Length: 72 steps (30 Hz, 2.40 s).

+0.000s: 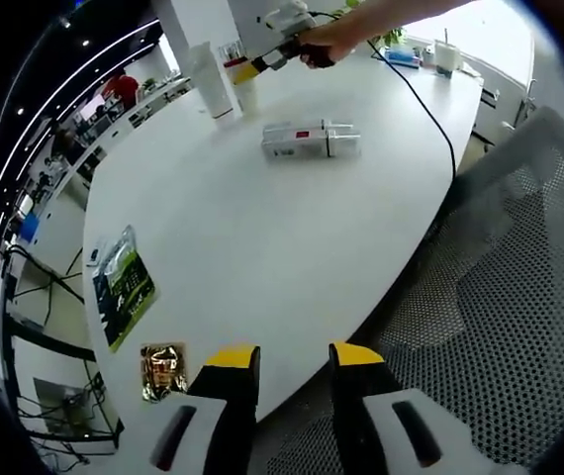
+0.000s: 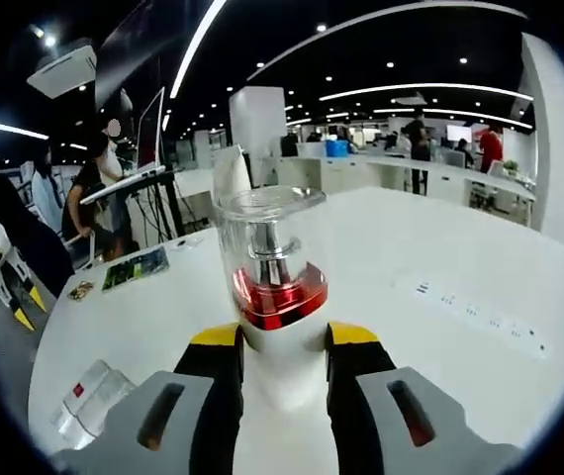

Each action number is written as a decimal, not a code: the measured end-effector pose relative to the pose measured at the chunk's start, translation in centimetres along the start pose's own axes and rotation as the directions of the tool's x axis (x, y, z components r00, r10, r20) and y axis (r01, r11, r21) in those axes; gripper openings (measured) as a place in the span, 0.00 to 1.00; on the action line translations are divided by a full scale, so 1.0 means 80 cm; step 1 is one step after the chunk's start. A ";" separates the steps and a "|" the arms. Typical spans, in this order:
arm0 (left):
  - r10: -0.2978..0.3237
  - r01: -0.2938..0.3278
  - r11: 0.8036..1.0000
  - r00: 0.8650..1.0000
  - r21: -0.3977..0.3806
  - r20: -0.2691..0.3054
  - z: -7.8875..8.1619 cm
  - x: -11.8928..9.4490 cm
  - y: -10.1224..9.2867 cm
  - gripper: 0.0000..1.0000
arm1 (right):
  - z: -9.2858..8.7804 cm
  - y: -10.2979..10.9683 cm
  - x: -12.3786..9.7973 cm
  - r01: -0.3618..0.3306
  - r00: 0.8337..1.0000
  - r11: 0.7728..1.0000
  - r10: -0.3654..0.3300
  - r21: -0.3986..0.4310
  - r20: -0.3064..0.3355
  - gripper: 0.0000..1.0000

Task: Arrange the skincare products in the storage area until every visible bottle or jar stands upright without overlapping.

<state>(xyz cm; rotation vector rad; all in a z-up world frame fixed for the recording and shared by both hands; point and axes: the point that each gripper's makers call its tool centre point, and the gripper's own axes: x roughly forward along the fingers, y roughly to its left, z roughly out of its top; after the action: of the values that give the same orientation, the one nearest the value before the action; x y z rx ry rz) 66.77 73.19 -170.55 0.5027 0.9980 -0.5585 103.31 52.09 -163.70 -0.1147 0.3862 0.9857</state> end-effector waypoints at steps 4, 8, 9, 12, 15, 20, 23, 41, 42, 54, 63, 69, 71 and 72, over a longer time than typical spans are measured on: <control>-0.003 0.003 1.000 1.000 -0.001 -0.010 -0.002 0.001 -0.001 0.29 | 0.001 0.004 0.003 -0.001 1.000 1.000 0.001 -0.006 0.013 0.29; -0.004 0.004 1.000 1.000 0.001 -0.011 -0.003 0.001 -0.001 0.28 | 0.002 0.005 0.005 -0.009 1.000 1.000 0.009 -0.004 0.020 0.29; -0.004 0.004 1.000 1.000 0.000 -0.013 -0.003 0.001 -0.001 0.28 | 0.002 0.005 0.005 -0.014 1.000 1.000 0.014 -0.013 0.018 0.29; -0.006 0.006 1.000 1.000 0.002 -0.014 -0.003 0.001 -0.001 0.28 | 0.003 0.006 0.006 -0.024 1.000 1.000 0.024 -0.015 0.014 0.29; -0.007 0.007 1.000 1.000 -0.003 -0.013 -0.003 0.001 -0.001 0.28 | 0.004 0.006 0.008 -0.030 0.999 0.999 0.030 -0.017 0.015 0.29; -0.007 0.007 1.000 1.000 -0.008 -0.015 -0.003 0.001 -0.001 0.28 | 0.004 0.006 0.011 -0.029 1.000 0.999 0.029 -0.015 0.009 0.29; -0.008 0.008 1.000 1.000 -0.007 -0.018 -0.004 0.002 -0.001 0.28 | 0.004 0.006 0.010 -0.026 1.000 1.000 0.026 -0.014 0.001 0.29; 0.001 0.000 0.999 0.999 -0.035 0.036 0.010 -0.001 0.000 0.28 | -0.034 0.089 -0.099 0.068 0.991 0.923 -0.107 0.380 0.084 0.36; -0.002 0.003 1.000 0.999 -0.031 0.036 0.010 -0.001 0.000 0.28 | -0.035 0.097 -0.107 0.066 0.990 0.917 -0.110 0.394 0.089 0.37; 0.001 0.000 1.000 0.999 -0.017 0.046 0.014 -0.003 -0.003 0.28 | -0.019 0.137 -0.161 0.065 0.984 0.927 -0.120 0.369 0.130 0.39; 0.019 -0.020 1.000 0.998 0.011 0.064 0.019 -0.007 -0.003 0.29 | 0.027 0.188 -0.189 0.043 0.967 0.926 -0.133 0.375 0.219 0.43; 0.017 -0.019 0.999 0.997 0.032 0.079 0.023 -0.010 -0.006 0.31 | 0.024 0.251 -0.194 0.030 0.971 0.927 -0.116 0.375 0.209 0.41; 0.018 -0.021 0.999 0.996 0.034 0.088 0.025 -0.011 -0.005 0.31 | 0.019 0.269 -0.197 0.034 0.971 0.920 -0.123 0.390 0.204 0.42; 0.019 -0.022 0.999 0.995 0.032 0.094 0.026 -0.011 -0.004 0.31 | 0.017 0.272 -0.197 0.038 0.971 0.919 -0.126 0.393 0.202 0.43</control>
<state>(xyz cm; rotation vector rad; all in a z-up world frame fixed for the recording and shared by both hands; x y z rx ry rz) 67.48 71.86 -168.86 0.5113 0.8943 -0.5763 77.85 52.03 -154.87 0.3363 0.3585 0.8115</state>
